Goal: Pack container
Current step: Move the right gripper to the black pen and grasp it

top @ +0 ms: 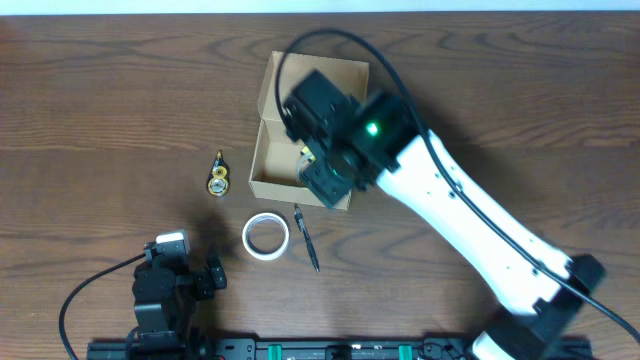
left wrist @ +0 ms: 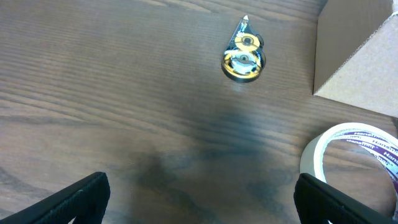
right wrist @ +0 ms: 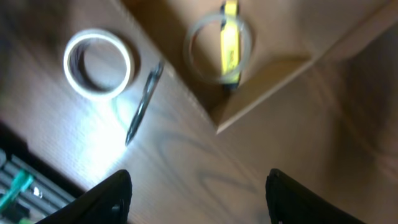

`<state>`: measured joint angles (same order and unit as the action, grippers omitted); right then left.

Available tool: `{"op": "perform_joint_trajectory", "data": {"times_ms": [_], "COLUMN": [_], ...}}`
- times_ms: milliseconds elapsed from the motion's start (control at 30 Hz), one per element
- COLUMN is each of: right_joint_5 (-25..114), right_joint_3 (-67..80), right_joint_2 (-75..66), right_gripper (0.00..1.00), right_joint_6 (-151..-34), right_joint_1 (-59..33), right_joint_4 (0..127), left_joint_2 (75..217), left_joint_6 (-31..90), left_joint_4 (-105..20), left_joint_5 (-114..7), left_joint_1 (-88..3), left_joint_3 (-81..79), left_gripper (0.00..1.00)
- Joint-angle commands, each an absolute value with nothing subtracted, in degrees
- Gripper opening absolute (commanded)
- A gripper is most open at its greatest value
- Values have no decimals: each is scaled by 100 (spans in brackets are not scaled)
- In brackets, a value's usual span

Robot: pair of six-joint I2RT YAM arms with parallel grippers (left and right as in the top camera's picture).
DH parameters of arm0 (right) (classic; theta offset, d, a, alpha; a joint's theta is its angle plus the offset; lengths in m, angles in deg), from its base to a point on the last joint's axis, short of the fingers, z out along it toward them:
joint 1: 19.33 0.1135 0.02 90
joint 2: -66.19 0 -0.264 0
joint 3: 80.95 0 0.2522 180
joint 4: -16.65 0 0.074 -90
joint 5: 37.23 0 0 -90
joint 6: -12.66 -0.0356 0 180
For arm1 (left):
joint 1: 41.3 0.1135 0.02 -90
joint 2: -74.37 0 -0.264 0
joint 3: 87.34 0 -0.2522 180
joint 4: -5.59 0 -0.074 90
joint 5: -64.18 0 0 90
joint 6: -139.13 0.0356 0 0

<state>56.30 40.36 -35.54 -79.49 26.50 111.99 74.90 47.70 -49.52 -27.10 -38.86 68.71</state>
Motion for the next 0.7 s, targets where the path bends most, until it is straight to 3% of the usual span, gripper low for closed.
{"op": "perform_joint_trajectory", "data": {"times_ms": [0, 300, 667], "right_joint_5": [5530, 5383, 5339], "right_joint_3": [2886, 191, -135], "right_joint_2": [-3003, -2426, -3045], "right_gripper": [71, 86, 94], "right_joint_6": [-8159, -9274, -9573], "right_joint_1": [2794, 3421, 3745], "right_joint_4": [10843, 9323, 8183], "left_joint_2": [7466, 7466, 7466], "left_joint_6": [4833, 4833, 4833], "left_joint_4": [-4989, -4989, -4989], "left_joint_5": [-2686, -2686, -2686], "left_joint_1": [-3908, -3908, -3908], "left_joint_3": [6967, 6967, 6967], "left_gripper": [95, 95, 95]}}
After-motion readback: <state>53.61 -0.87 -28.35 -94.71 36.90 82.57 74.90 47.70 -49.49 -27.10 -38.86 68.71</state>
